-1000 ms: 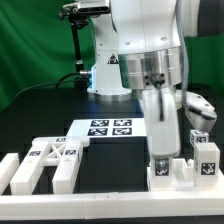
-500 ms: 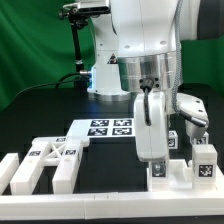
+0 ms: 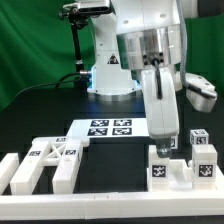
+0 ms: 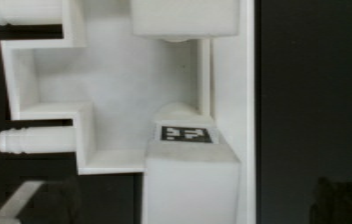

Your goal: Assemble chair

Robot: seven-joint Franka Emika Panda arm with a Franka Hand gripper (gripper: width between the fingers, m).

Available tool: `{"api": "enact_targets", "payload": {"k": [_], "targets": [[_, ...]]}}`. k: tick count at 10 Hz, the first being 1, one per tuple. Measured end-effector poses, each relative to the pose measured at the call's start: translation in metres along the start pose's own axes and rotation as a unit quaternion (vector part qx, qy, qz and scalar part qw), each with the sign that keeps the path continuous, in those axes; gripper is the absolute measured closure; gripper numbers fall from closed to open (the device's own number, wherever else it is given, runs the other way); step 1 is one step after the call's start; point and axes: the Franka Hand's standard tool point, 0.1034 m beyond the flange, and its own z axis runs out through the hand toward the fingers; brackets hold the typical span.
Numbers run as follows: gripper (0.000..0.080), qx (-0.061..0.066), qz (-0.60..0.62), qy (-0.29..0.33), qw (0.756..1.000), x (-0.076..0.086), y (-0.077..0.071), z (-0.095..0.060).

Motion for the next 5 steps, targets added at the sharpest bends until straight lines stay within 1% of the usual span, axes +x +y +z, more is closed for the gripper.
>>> {"api": "enact_targets", "payload": {"k": [4,5], "targets": [[0.0150,0.000,-0.011,0.000,1.000,0.0003,-0.0001,-0.0007],[0.0150,0.004,-0.057,-0.001,0.998,-0.0001,-0.0002,-0.0068]]}}
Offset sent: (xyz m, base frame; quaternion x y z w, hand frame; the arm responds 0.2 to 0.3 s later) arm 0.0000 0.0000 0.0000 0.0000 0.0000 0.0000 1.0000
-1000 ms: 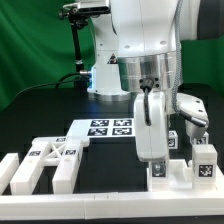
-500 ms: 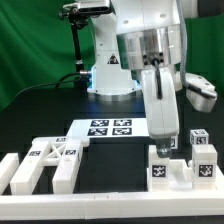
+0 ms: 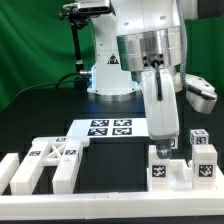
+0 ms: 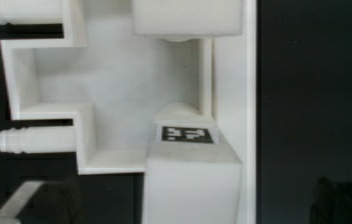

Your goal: Assemble chair

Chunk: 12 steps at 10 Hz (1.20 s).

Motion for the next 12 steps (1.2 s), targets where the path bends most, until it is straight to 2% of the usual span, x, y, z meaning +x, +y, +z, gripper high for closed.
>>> {"api": "enact_targets", "payload": {"k": [2,4,5,8,10,11,12], "targets": [[0.0150,0.010,-0.081,0.004,0.997,-0.007,0.007,-0.005],[0.0150,0.006,-0.221,0.014,0.975,-0.016,0.011,-0.006],[0.0150,0.011,-0.238,0.019,0.971,-0.017,0.013,-0.002],[0.0150,0.009,-0.339,0.025,0.940,-0.016,0.015,0.000],[0.0150,0.009,-0.420,0.028,0.907,-0.014,0.015,0.001],[0.0150,0.016,-0.492,0.042,0.870,-0.009,0.019,0.003],[0.0150,0.014,-0.555,0.047,0.830,-0.005,0.026,0.005]]}}
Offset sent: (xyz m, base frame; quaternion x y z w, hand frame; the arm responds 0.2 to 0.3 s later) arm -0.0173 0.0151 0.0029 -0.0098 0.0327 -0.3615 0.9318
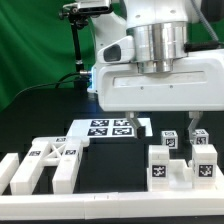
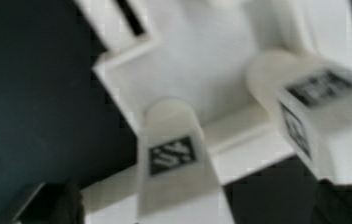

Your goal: Assemble chair

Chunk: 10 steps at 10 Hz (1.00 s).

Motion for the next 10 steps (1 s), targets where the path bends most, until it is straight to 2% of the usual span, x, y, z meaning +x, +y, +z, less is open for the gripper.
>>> {"api": "enact_targets", "payload": {"k": [2,3,6,7,10], "targets": [[0.0150,0.000,-0.123,0.020,0.992,0.004,0.000,-0.001],[0.0150,-0.004,-0.201,0.032,0.979,0.005,0.006,0.001],[0.0150,-0.007,-0.200,0.043,0.979,0.009,0.013,0.003],[0.0150,-0.012,-0.192,0.060,0.980,0.009,0.025,0.012],[0.0150,-0.026,-0.195,0.070,0.978,0.000,0.033,0.044]]}}
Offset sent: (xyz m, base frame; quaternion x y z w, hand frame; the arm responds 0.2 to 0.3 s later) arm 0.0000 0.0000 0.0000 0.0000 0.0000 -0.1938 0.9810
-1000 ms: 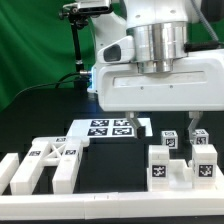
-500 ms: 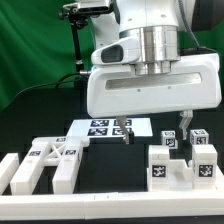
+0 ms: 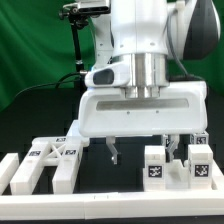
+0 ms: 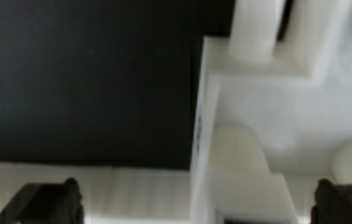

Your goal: Assemble chair

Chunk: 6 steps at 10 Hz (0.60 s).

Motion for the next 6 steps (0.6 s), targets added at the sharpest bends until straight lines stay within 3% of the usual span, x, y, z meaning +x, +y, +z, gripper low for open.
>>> {"api": "enact_targets", "payload": {"k": [3,6], "targets": [[0.0150,-0.001,0.004,-0.003,1.000,-0.005,-0.013,0.027],[0.0150,-0.002,0.003,-0.005,1.000,-0.005,-0.012,0.031]]}}
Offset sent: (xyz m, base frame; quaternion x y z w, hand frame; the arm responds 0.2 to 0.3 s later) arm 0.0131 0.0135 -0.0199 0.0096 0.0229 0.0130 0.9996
